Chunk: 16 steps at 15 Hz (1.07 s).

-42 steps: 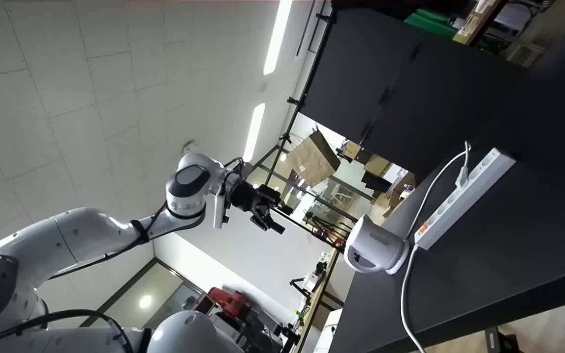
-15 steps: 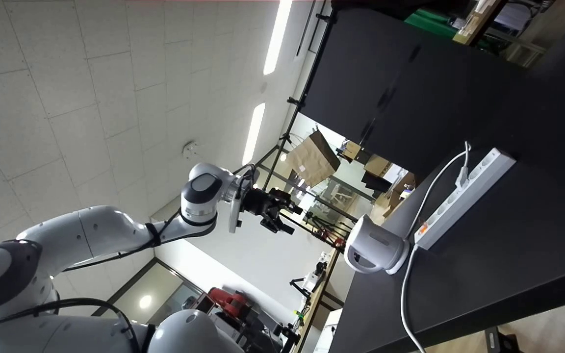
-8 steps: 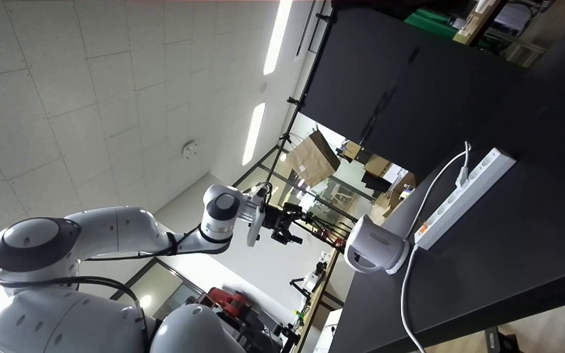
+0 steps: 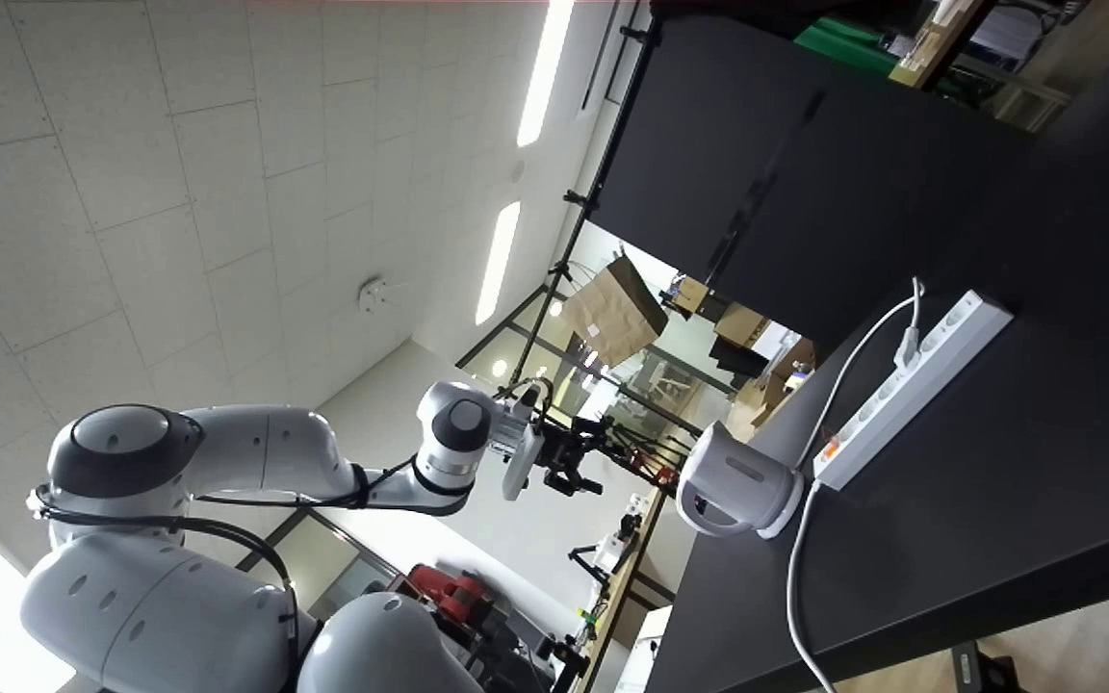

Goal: Press the switch on the kettle

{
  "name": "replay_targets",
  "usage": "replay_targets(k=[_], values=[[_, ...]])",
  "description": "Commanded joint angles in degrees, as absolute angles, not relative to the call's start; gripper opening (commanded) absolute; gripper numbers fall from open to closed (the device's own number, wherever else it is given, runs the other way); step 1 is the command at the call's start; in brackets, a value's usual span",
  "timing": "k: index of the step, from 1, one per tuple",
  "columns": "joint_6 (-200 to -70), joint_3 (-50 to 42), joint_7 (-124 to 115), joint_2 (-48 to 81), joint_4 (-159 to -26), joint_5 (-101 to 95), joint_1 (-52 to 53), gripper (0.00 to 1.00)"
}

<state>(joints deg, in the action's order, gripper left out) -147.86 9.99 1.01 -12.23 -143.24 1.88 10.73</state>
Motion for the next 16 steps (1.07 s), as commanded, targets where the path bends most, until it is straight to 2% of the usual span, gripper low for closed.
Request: replay_targets(k=[1,7,16], values=[[-147.73,9.89,0.98,-12.25,-143.14,1.86,10.83,1.00],[-149.98,10.75,0.87,-10.94,-142.78,0.19,10.93,1.00],[-157.50,14.27,0.13,2.11,-139.11,-4.06,12.88,1.00]])
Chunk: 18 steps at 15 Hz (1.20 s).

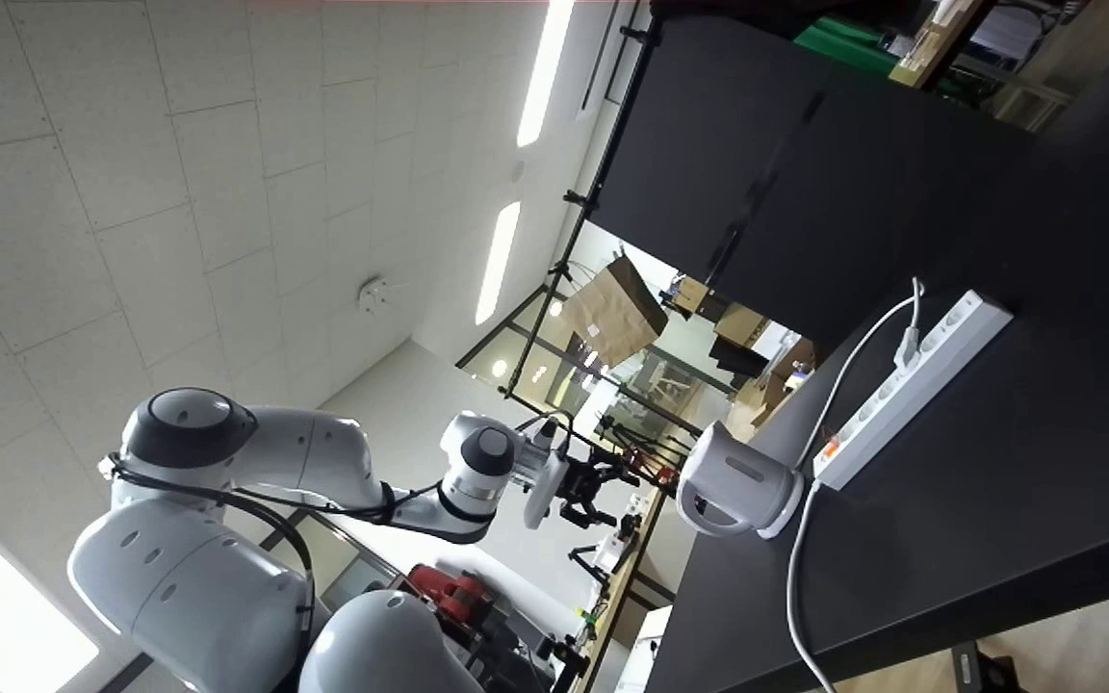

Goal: Press the switch on the kettle

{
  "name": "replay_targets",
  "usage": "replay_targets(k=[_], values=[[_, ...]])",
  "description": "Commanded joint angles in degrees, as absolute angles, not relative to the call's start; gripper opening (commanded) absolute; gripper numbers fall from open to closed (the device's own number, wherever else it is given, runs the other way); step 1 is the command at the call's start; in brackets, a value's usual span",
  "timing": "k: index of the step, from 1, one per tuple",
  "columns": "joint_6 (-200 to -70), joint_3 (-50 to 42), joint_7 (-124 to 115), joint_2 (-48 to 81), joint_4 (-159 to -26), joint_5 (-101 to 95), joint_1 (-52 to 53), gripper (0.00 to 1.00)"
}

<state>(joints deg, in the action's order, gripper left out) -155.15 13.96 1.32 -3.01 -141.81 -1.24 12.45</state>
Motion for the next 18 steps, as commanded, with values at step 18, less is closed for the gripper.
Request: replay_targets(k=[18], values=[[-156.33,11.42,-0.62,13.42,-130.52,-12.09,17.21,1.00]])
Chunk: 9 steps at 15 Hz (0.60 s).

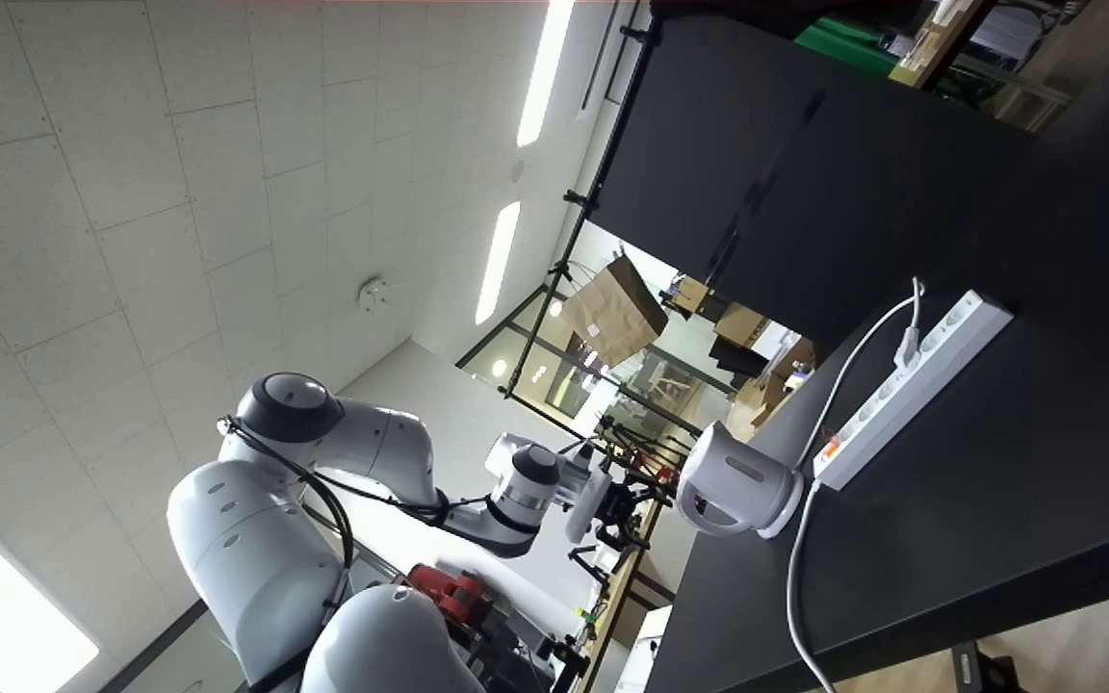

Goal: Press the switch on the kettle

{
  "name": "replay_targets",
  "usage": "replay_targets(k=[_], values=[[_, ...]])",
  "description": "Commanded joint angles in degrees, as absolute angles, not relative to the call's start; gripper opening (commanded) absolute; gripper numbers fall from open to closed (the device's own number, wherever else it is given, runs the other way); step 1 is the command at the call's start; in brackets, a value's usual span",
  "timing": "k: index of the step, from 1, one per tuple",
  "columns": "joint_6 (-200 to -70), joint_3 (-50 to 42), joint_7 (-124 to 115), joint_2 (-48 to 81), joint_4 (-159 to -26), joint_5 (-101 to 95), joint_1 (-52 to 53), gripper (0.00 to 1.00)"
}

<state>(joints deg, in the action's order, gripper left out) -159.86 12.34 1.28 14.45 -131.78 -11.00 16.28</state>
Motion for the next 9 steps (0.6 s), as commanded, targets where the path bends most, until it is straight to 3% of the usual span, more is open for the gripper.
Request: replay_targets(k=[1,9], values=[[-155.27,11.49,-0.47,13.22,-130.35,-11.95,17.15,1.00],[-146.48,11.98,0.23,12.58,-128.55,-11.82,16.58,1.00]])
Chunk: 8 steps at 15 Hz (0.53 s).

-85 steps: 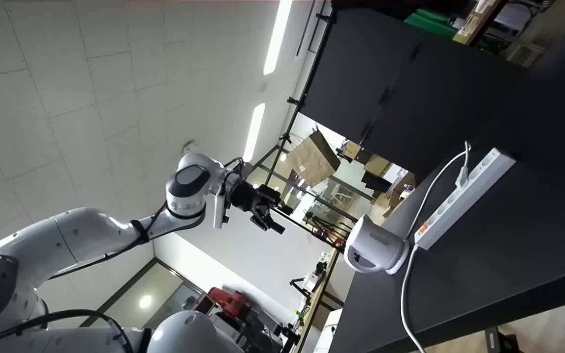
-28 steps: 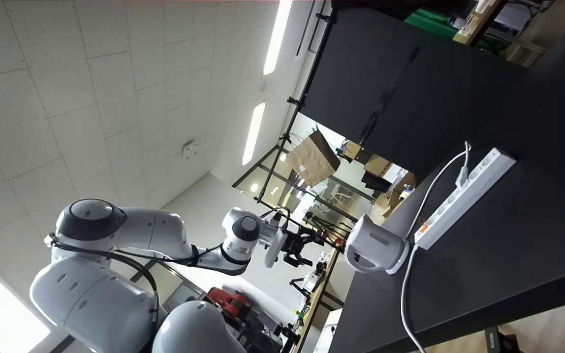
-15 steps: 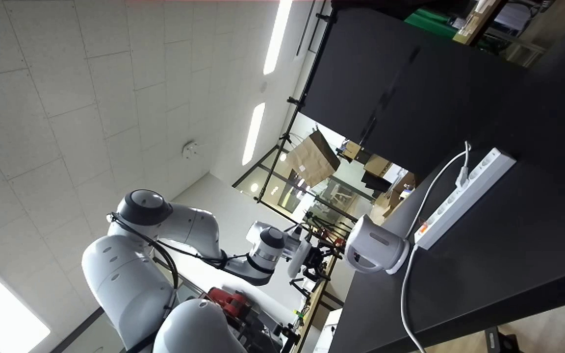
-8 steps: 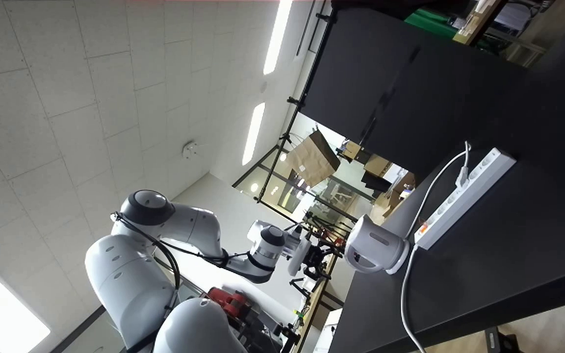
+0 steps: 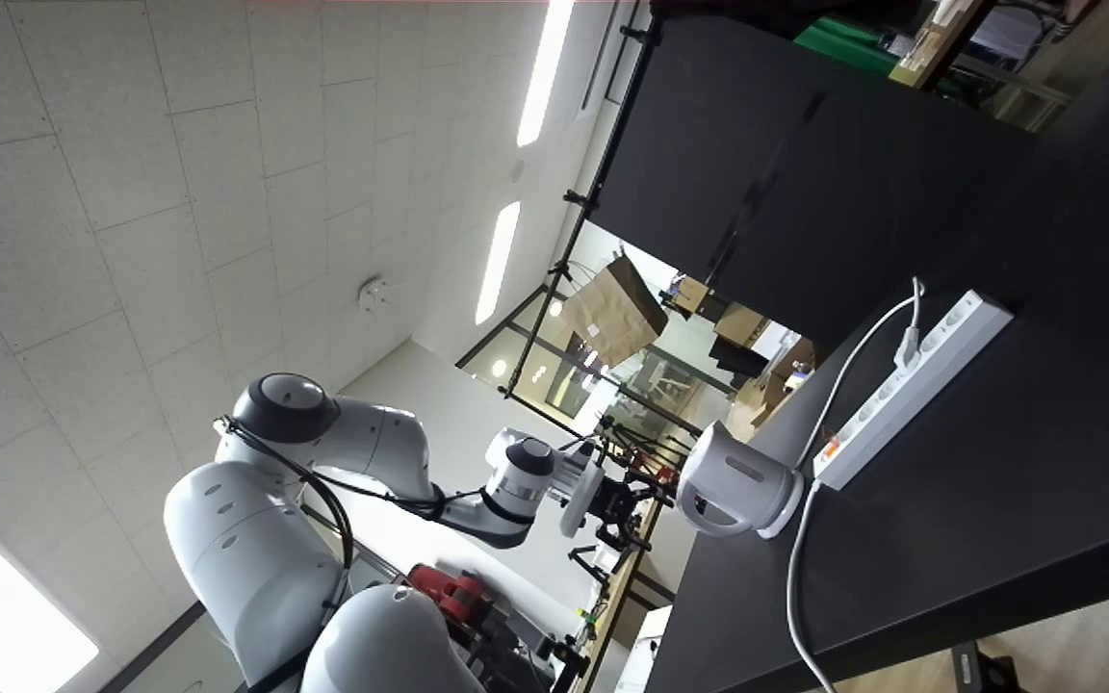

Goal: Press the switch on the kettle

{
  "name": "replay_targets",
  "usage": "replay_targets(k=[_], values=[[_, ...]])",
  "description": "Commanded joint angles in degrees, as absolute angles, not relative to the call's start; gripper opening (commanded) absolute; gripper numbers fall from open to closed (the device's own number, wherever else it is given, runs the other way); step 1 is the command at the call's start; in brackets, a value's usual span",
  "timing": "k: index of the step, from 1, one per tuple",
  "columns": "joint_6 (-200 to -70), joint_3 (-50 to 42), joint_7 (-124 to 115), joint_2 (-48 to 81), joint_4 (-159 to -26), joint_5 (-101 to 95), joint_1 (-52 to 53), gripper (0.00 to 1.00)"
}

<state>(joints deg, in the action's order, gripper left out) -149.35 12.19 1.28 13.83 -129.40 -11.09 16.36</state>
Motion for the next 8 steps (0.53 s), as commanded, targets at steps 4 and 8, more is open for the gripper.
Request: replay_targets(k=[4,8], values=[[-147.55,11.64,-0.16,12.67,-128.51,-12.90,16.63,1.00],[-147.32,11.19,-0.69,12.72,-128.46,-13.69,16.68,1.00]])
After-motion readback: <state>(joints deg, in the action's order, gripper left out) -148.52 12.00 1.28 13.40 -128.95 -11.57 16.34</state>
